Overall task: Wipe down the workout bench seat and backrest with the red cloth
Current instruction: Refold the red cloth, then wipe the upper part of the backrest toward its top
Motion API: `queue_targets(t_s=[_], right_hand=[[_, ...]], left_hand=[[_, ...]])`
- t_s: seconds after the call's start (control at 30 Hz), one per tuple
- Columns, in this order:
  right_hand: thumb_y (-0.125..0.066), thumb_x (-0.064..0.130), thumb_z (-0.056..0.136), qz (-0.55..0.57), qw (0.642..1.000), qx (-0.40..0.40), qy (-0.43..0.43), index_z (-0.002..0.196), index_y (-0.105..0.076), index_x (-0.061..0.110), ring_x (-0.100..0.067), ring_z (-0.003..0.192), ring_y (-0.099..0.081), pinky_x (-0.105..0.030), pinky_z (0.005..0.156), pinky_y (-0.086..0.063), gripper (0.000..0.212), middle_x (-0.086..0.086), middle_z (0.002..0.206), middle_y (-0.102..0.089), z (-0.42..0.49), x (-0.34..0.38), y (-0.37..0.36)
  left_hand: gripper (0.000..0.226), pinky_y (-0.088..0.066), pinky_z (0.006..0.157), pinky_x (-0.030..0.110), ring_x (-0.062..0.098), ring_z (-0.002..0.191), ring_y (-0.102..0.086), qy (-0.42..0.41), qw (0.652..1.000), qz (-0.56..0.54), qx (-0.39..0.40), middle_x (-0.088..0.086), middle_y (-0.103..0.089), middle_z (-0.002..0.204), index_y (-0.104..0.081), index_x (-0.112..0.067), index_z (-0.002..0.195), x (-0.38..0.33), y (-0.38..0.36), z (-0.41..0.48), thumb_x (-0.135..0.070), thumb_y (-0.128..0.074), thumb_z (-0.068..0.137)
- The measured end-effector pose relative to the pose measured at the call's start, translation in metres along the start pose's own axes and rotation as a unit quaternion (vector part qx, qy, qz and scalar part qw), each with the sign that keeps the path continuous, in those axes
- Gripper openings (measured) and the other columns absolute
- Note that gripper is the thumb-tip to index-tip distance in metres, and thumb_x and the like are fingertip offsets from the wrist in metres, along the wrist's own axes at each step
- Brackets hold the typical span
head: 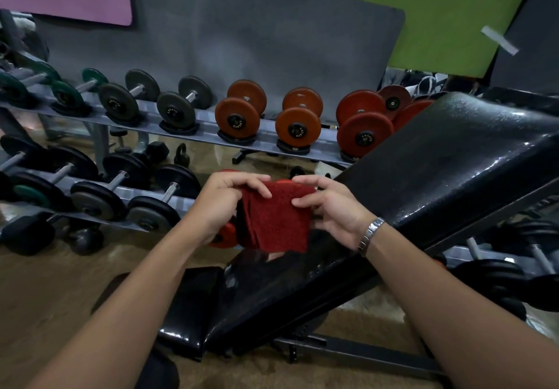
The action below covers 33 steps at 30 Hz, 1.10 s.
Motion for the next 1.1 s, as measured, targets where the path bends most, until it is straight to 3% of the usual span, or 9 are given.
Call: queue_targets(t_s=[0.1, 0.2, 0.27, 0.37, 0.47, 0.63, 0.77, 0.87, 1.1], right_hand=[[-0.072, -0.006, 0.078, -0.068, 0.997, -0.037, 0.006, 0.112, -0.065, 0.020, -0.020, 0.088, -0.069, -0.034, 0.064, -0.056, 0.044, -0.015, 0.112, -0.072, 0.002, 0.003, 0.004], [-0.074, -0.005, 0.078, -0.149, 0.988, -0.041, -0.014, 0.114, -0.060, 0.017, -0.025, 0.080, -0.069, -0.033, 0.059, -0.054, 0.045, -0.023, 0.109, -0.071, 0.005, 0.007, 0.009], [-0.073, -0.005, 0.079, -0.177, 0.982, -0.042, -0.043, 0.119, -0.057, 0.015, -0.015, 0.061, -0.066, -0.030, 0.055, -0.050, 0.047, -0.012, 0.082, -0.073, 0.005, 0.013, 0.014], [-0.071, -0.005, 0.080, -0.222, 0.970, -0.047, -0.083, 0.122, -0.054, 0.015, -0.002, 0.036, -0.048, -0.025, 0.044, -0.041, 0.050, 0.010, 0.044, -0.053, 0.003, 0.020, 0.024], [-0.081, 0.003, 0.072, -0.349, 0.933, -0.080, -0.047, 0.115, -0.053, 0.018, -0.014, 0.054, -0.061, -0.033, 0.049, -0.052, 0.053, 0.001, 0.068, -0.067, 0.002, 0.026, 0.034], [-0.066, 0.018, 0.080, -0.647, 0.743, -0.118, 0.125, 0.109, -0.057, 0.024, -0.020, 0.086, -0.065, -0.041, 0.077, -0.055, 0.031, 0.007, 0.080, -0.068, -0.007, 0.048, 0.052], [-0.063, 0.020, 0.084, -0.663, 0.729, -0.107, 0.130, 0.102, -0.062, 0.027, -0.018, 0.084, -0.064, -0.039, 0.078, -0.054, 0.020, 0.011, 0.078, -0.066, -0.011, 0.062, 0.067], [-0.061, 0.024, 0.084, -0.709, 0.686, -0.089, 0.137, 0.098, -0.064, 0.031, -0.018, 0.085, -0.064, -0.038, 0.077, -0.054, 0.016, 0.012, 0.083, -0.065, -0.017, 0.061, 0.074], [-0.056, 0.032, 0.086, -0.769, 0.605, -0.064, 0.196, 0.099, -0.064, 0.029, -0.020, 0.093, -0.063, -0.042, 0.083, -0.050, 0.016, 0.010, 0.088, -0.067, -0.027, 0.050, 0.085]], left_hand=[[0.046, -0.053, 0.076, 0.017, 0.024, 0.117, -0.064, 0.032, 0.997, -0.049, -0.054, 0.012, -0.069, 0.122, -0.063, 0.007, 0.098, 0.017, -0.009, -0.001, 0.025, -0.032, 0.070], [0.042, -0.046, 0.089, 0.025, 0.014, 0.125, -0.057, 0.009, 0.998, -0.038, -0.041, 0.006, -0.065, 0.126, -0.059, -0.003, 0.111, 0.031, -0.035, -0.005, 0.018, -0.047, 0.076], [0.057, -0.048, 0.092, 0.029, 0.007, 0.121, -0.059, 0.017, 0.998, -0.047, 0.048, 0.000, -0.066, 0.127, -0.059, -0.019, 0.122, 0.043, -0.056, -0.004, 0.004, -0.064, 0.069], [0.063, -0.054, 0.078, 0.030, 0.017, 0.089, -0.071, 0.098, 0.976, -0.137, 0.139, 0.006, -0.075, 0.101, -0.062, -0.025, 0.120, 0.053, -0.078, 0.001, -0.003, -0.071, 0.062], [0.050, -0.054, 0.069, 0.027, 0.018, 0.076, -0.069, 0.159, 0.960, -0.190, 0.134, 0.007, -0.074, 0.088, -0.064, -0.018, 0.108, 0.061, -0.101, 0.008, 0.003, -0.070, 0.063], [0.053, -0.046, 0.100, 0.036, 0.013, 0.113, -0.052, 0.080, 0.993, 0.076, 0.047, -0.004, -0.057, 0.121, -0.050, -0.042, 0.106, 0.086, -0.132, 0.009, -0.028, -0.070, 0.058], [0.026, -0.049, 0.095, 0.037, 0.013, 0.109, -0.052, -0.073, 0.977, 0.184, -0.083, -0.018, -0.055, 0.107, -0.063, -0.035, 0.101, 0.087, -0.145, -0.020, -0.026, -0.072, 0.079], [0.028, -0.050, 0.100, 0.035, 0.000, 0.119, -0.047, -0.029, 0.992, 0.103, -0.063, -0.031, -0.054, 0.116, -0.070, -0.036, 0.115, 0.085, -0.161, -0.045, -0.044, -0.067, 0.088], [0.062, -0.005, 0.128, 0.042, 0.010, 0.155, -0.010, 0.034, 0.978, 0.204, -0.037, -0.020, -0.023, 0.164, -0.018, -0.038, 0.159, 0.068, -0.189, -0.063, -0.057, -0.034, 0.103]])
Point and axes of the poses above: each hand's wrist, its own z-axis towards the middle knuckle, its own y-axis out of the back of the hand, x = y × z, the point moved 1 cm from there along z, towards the middle knuckle
